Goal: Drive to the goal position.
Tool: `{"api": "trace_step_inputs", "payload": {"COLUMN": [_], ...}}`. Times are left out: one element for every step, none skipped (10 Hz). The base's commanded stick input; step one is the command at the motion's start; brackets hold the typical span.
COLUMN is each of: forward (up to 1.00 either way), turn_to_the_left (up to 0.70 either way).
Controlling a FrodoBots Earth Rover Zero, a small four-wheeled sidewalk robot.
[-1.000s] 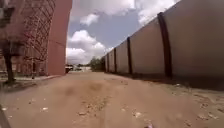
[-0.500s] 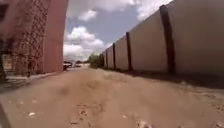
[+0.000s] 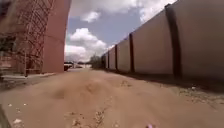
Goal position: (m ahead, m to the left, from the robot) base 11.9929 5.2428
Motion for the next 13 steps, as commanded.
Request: {"api": "trace_step_inputs", "payload": {"forward": [0.60,0.60,0.60,0.60,0.60,0.60,0.60,0.60,0.60,0.60,0.60,0.60,0.60], "turn_to_the_left": [0.00,0.00,0.00,0.00,0.00,0.00,0.00,0.00,0.00,0.00,0.00,0.00,0.00]}}
